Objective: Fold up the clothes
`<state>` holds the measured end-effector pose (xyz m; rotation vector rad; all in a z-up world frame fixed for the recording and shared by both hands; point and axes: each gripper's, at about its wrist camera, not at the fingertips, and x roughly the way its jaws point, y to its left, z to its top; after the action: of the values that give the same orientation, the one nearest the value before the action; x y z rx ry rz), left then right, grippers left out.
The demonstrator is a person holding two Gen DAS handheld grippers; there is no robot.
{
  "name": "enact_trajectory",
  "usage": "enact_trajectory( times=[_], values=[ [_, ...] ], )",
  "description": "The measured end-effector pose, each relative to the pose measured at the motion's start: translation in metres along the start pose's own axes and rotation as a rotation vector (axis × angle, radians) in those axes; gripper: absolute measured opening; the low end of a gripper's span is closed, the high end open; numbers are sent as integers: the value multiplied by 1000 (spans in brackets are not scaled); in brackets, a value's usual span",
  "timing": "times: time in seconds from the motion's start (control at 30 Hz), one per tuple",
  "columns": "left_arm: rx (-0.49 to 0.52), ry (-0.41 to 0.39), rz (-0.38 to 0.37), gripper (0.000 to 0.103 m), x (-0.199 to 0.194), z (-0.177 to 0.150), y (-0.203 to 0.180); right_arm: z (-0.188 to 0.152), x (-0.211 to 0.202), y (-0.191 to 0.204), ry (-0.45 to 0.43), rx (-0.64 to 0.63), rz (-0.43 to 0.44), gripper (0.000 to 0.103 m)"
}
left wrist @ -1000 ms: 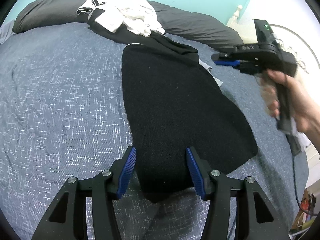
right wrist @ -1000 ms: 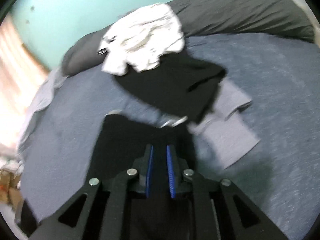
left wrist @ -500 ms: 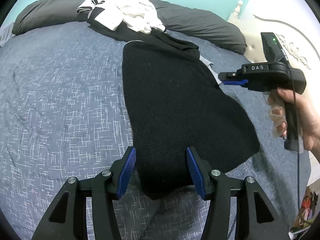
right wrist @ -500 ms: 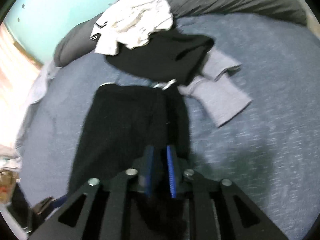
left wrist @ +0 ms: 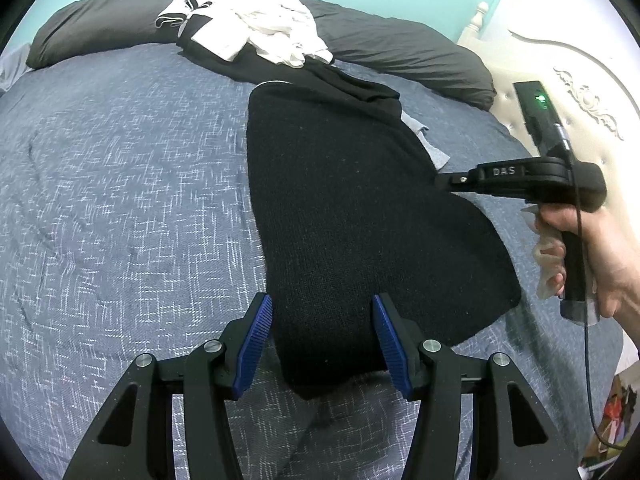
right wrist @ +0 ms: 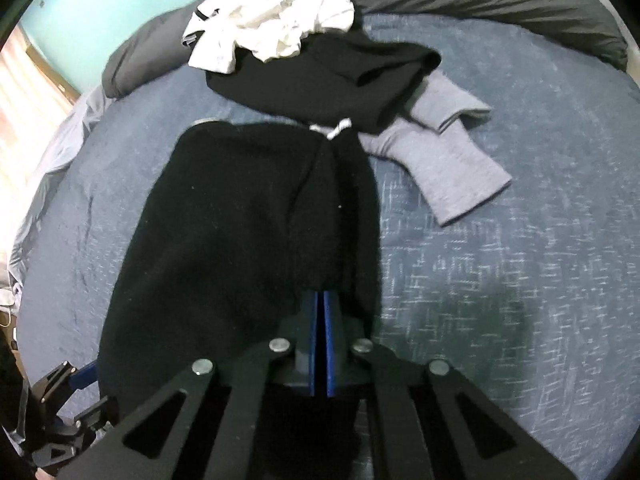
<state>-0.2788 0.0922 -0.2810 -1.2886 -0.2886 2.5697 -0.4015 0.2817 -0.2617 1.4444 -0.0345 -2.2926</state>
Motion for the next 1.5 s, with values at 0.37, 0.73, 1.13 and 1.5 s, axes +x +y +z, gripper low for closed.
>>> enact_trajectory(
  times=[0.37, 0.73, 1.13, 1.5],
  values=[
    [-4, 8, 24, 57, -3, 0, -3, -8, -18, -9, -10, 90, 74, 3],
    [-9, 14, 40, 57, -4, 0, -5, -37, -17, 6, 55, 112, 144, 20],
    [4, 31, 35, 57, -5, -1, -6, -60, -28, -16, -4, 204, 161, 5],
    [-93, 37, -22, 56, -19, 9, 17, -67, -61, -28, -59, 237, 202, 6]
  ],
)
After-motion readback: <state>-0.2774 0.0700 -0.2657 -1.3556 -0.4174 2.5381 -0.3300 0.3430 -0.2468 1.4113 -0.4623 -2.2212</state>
